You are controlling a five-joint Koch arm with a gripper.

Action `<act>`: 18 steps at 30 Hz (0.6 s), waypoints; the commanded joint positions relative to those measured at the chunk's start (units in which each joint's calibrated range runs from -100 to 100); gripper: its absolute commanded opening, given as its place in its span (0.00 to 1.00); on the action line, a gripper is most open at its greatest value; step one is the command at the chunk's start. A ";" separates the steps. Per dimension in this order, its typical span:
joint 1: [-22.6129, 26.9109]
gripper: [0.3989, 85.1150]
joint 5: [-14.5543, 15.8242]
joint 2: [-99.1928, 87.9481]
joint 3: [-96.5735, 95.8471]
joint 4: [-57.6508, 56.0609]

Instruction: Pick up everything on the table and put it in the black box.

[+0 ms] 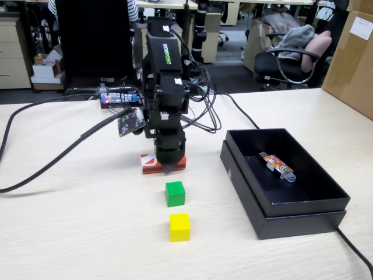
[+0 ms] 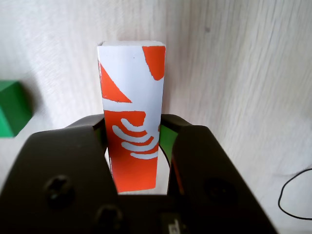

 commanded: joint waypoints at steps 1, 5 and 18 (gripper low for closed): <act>1.86 0.02 0.05 -14.98 1.26 -0.63; 4.84 0.02 0.54 -25.42 -0.92 -0.63; 16.12 0.02 4.05 -27.83 16.49 -0.45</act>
